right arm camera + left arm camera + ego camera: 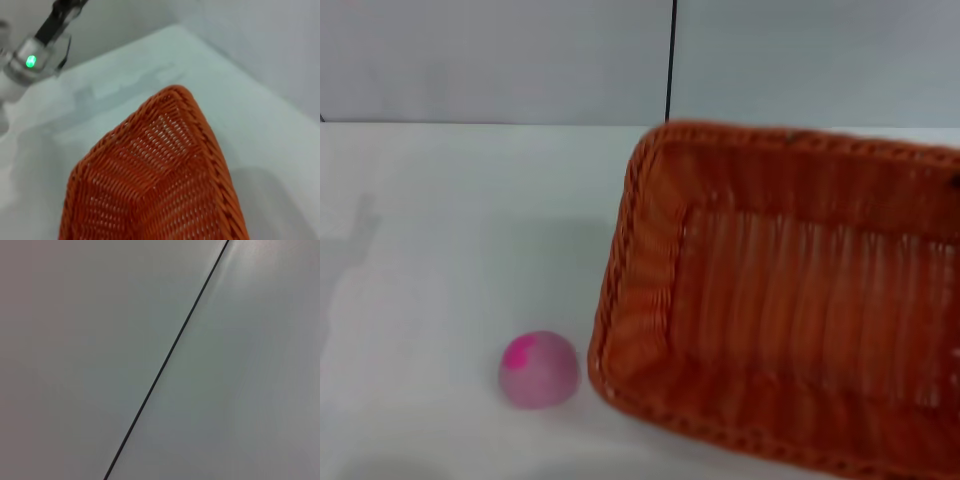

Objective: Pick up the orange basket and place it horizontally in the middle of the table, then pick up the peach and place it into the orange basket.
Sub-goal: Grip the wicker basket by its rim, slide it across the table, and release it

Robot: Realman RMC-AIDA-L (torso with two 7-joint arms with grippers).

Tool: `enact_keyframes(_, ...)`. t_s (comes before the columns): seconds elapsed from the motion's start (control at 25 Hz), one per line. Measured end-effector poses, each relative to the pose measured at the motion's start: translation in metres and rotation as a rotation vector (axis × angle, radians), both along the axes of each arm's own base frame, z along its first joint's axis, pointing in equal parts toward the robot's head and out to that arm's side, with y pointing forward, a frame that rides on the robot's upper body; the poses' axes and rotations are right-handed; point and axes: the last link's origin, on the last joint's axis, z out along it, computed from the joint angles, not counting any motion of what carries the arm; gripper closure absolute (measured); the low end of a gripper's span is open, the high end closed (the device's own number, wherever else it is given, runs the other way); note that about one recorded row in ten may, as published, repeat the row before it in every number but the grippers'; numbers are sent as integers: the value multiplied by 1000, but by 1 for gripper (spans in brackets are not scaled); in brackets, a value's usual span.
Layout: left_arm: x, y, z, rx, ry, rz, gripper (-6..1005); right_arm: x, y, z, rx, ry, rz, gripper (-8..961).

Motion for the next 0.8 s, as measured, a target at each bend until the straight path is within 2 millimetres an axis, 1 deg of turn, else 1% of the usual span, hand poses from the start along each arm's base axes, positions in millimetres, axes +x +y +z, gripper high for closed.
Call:
enact_keyframes(0.2,0,0,0,-1,0,0,223,0,-1,-27,-128,-47,15,791)
enact_keyframes(0.36,0,1,0,-2,0,-1,225,2,5,-52,-203,-63,18,791)
enact_keyframes(0.52,1,1,-1,-4,-1,-4,227,7,13,-74,-223,-94,2,791)
enact_keyframes(0.8,1,1,-2,-7,0,-5,230,13,23,-92,-213,-94,-18,791)
